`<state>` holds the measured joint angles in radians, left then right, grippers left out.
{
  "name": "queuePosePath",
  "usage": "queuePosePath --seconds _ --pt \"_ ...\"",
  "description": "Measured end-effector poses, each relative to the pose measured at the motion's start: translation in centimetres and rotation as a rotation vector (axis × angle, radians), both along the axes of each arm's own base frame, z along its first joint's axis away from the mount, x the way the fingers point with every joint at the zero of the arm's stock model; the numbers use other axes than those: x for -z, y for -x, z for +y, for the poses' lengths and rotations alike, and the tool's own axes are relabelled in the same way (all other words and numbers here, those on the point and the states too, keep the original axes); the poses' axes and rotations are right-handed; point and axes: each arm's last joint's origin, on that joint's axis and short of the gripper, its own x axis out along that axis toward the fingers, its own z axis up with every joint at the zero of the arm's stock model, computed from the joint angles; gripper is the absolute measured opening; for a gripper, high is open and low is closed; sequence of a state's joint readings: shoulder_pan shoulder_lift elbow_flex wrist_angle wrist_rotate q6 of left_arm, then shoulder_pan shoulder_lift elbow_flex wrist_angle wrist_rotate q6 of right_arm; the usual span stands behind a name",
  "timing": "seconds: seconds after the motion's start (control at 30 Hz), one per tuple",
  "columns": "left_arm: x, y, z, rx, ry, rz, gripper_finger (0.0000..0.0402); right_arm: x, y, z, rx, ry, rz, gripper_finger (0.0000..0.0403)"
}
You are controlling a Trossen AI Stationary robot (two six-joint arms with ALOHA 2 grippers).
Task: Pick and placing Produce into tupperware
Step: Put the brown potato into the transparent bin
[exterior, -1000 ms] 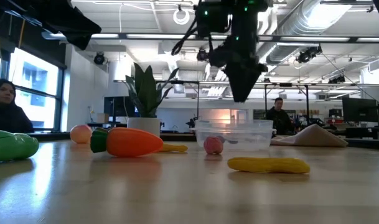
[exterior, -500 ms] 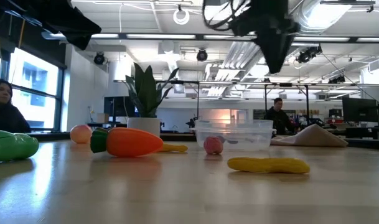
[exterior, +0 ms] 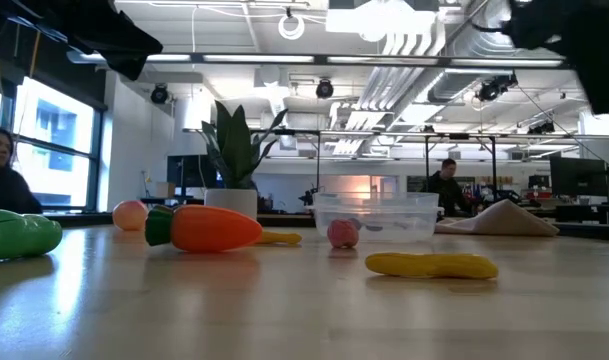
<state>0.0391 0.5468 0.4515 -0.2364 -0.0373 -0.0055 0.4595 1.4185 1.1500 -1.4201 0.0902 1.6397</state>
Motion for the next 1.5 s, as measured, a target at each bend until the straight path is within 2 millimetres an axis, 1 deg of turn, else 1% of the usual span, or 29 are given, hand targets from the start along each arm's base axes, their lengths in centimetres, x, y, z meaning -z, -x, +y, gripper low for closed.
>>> queuePosePath --seconds 0.1,0.17,0.33,0.47,0.57,0.77,0.87,1.0,1.2,1.33,1.5 --pt "0.0 0.0 0.0 0.0 0.0 0.0 0.0007 1.4 1.5 1.1 0.069 -0.078 -0.008 0.011" --pt "0.0 0.0 0.0 0.0 0.0 0.0 0.0007 2.1 2.1 1.5 0.087 -0.115 -0.014 0.011" --pt "0.0 0.0 0.0 0.0 0.0 0.0 0.0007 3.3 2.6 1.7 0.073 -0.129 -0.012 0.011" --pt "0.0 0.0 0.0 0.0 0.0 0.0 0.0007 3.5 2.4 1.6 0.023 -0.12 -0.025 0.0111" --pt "0.0 0.0 0.0 0.0 0.0 0.0 0.0007 3.5 2.2 1.4 -0.006 -0.107 -0.036 0.012" --pt "0.0 0.0 0.0 0.0 0.0 0.0 0.0007 3.5 1.7 1.6 -0.024 -0.13 -0.091 0.0173" --pt "0.0 0.0 0.0 0.0 0.0 0.0 0.0007 3.5 1.7 1.6 0.026 -0.128 -0.093 0.0198" --pt "0.0 0.0 0.0 0.0 0.0 0.0 0.0007 3.5 2.0 1.8 0.158 -0.098 -0.1 0.0218" --pt "0.0 0.0 0.0 0.0 0.0 0.0 0.0007 3.6 2.9 3.2 0.227 -0.086 -0.112 0.0223" --pt "0.0 0.0 0.0 0.0 0.0 0.0 0.0007 3.7 3.4 3.8 0.228 -0.083 -0.122 0.0223" --pt "0.0 0.0 0.0 0.0 0.0 0.0 0.0007 5.8 3.6 3.7 0.218 -0.109 -0.126 0.0223"
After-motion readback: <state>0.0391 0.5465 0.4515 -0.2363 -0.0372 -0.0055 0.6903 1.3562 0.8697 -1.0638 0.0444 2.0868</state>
